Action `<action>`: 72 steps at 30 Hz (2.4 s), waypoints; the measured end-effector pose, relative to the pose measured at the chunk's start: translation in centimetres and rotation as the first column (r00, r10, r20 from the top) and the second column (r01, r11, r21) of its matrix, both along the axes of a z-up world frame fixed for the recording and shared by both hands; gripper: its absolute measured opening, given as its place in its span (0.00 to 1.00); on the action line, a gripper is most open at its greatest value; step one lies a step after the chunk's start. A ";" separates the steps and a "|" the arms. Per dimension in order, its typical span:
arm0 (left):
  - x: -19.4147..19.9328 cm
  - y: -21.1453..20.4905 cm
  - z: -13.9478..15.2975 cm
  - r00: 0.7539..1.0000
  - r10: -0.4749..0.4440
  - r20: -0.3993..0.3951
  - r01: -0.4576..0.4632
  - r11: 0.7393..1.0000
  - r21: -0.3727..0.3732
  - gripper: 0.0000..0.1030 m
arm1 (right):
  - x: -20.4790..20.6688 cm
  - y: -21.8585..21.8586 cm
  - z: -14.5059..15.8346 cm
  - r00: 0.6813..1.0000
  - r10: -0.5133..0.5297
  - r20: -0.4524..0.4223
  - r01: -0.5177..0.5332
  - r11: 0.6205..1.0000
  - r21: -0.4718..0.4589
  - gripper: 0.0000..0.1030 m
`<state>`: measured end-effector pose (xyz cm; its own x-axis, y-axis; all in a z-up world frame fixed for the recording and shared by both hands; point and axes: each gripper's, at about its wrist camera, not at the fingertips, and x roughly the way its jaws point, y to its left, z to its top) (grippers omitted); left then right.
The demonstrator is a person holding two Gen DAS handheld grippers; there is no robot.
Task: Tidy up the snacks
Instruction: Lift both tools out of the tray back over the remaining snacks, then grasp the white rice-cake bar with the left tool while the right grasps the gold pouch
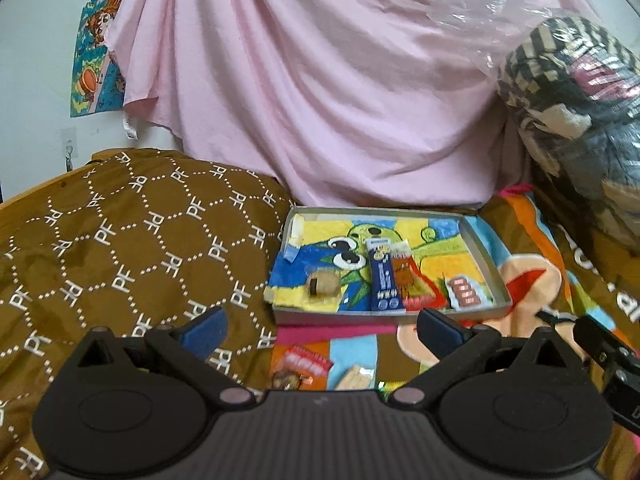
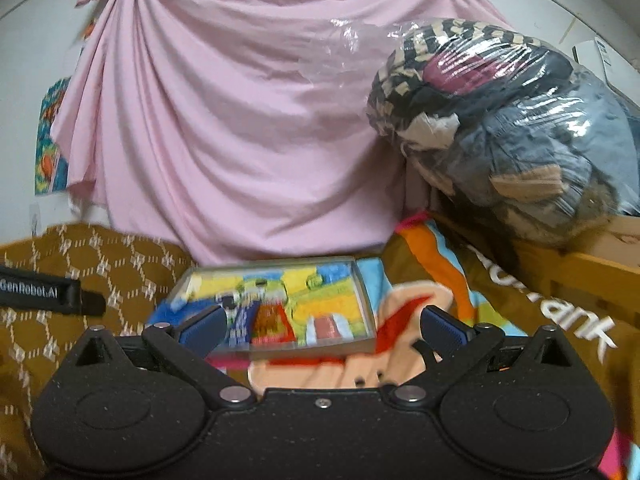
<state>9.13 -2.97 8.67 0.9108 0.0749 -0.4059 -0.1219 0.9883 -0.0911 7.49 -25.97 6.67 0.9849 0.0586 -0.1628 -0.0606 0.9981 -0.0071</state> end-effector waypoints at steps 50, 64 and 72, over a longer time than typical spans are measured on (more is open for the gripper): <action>3.5 4.0 -11.5 0.935 -0.166 -0.314 0.191 0.980 0.050 1.00 | 5.0 9.6 -12.2 0.810 0.345 -0.474 -0.510 0.813 -0.280 0.99; 6.8 3.7 -11.5 0.883 -0.346 -0.318 0.365 0.931 0.002 0.99 | 10.1 11.5 -13.2 0.656 0.541 -0.526 -0.732 0.627 -0.267 0.94; 9.0 2.3 -11.9 0.838 -0.426 -0.341 0.450 0.893 -0.007 0.78 | 12.4 12.6 -14.2 0.588 0.579 -0.565 -0.790 0.563 -0.245 0.84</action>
<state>18.10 -0.67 -3.19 0.6726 -0.2612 -0.6923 0.3150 0.9477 -0.0514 19.91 -13.36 -7.56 0.5041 0.5076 -0.6987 -0.8249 0.5226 -0.2155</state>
